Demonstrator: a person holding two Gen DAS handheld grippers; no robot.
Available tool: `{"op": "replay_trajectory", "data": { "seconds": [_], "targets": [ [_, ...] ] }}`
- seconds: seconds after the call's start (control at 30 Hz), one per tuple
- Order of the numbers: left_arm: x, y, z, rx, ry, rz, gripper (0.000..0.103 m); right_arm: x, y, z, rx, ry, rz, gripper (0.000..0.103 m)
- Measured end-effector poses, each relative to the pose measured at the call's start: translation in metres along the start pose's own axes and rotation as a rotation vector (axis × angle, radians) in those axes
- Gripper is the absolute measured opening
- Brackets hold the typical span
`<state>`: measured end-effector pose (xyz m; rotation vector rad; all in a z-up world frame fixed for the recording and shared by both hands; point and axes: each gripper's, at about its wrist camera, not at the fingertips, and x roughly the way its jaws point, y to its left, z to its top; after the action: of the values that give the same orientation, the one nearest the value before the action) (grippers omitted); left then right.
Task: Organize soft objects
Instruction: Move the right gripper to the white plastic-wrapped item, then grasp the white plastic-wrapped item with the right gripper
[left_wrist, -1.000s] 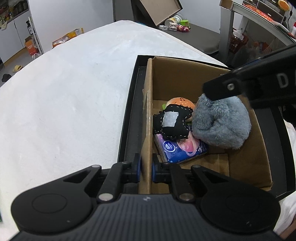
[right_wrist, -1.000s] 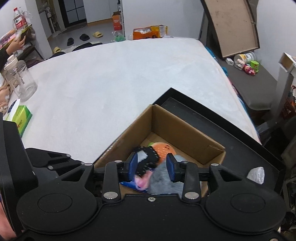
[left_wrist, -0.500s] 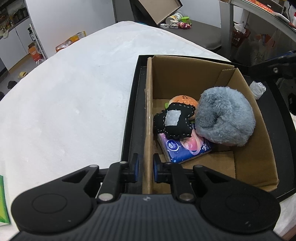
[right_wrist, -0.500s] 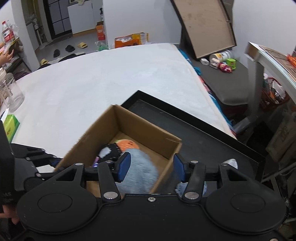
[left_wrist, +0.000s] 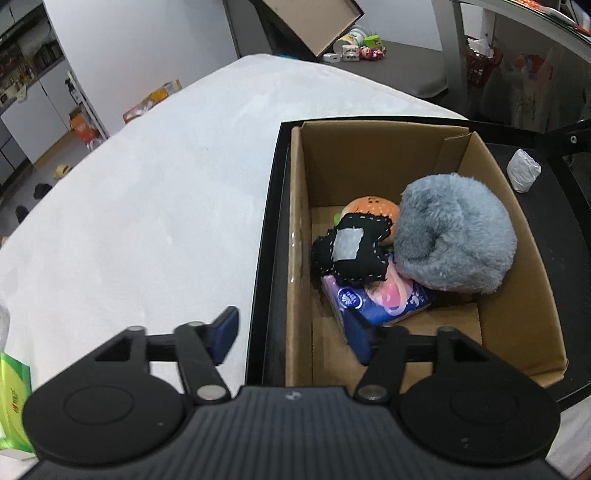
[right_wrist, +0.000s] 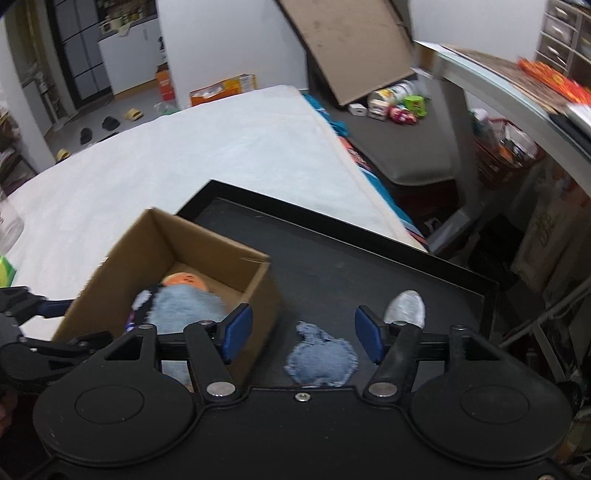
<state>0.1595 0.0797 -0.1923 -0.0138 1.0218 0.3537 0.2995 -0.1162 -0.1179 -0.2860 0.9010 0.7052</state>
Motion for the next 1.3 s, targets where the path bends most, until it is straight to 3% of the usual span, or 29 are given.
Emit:
{"op": "replay_trajectory", "data": {
  "seconds": [0.2, 0.4, 0.57, 0.93, 1.13, 1.17, 1.27, 1.3],
  "targets": [
    [0.001, -0.008, 0.003, 0.027, 0.009, 0.03, 0.073, 0.009, -0.032, -0.012, 0.072, -0.02, -0.018, 0.075],
    [0.002, -0.025, 0.004, 0.105, 0.015, 0.086, 0.083, 0.022, -0.059, -0.026, 0.142, -0.031, -0.024, 0.077],
    [0.004, -0.041, 0.003, 0.177, 0.02, 0.141, 0.083, 0.034, -0.075, -0.033, 0.179, -0.059, -0.029, 0.078],
    [0.016, -0.056, 0.006, 0.224, 0.077, 0.204, 0.083, 0.063, -0.096, -0.041, 0.218, -0.109, -0.003, 0.076],
    [0.015, -0.062, 0.004, 0.253, 0.086, 0.228, 0.084, 0.071, -0.1, -0.043, 0.226, -0.13, 0.001, 0.063],
    [0.015, -0.062, 0.004, 0.256, 0.088, 0.23, 0.084, 0.072, -0.101, -0.044, 0.224, -0.13, 0.003, 0.057],
    [0.016, -0.064, 0.005, 0.262, 0.096, 0.235, 0.084, 0.078, -0.102, -0.044, 0.214, -0.109, 0.003, 0.028],
    [0.015, -0.064, 0.005, 0.262, 0.098, 0.236, 0.084, 0.077, -0.102, -0.044, 0.216, -0.113, 0.004, 0.028]
  ]
}}
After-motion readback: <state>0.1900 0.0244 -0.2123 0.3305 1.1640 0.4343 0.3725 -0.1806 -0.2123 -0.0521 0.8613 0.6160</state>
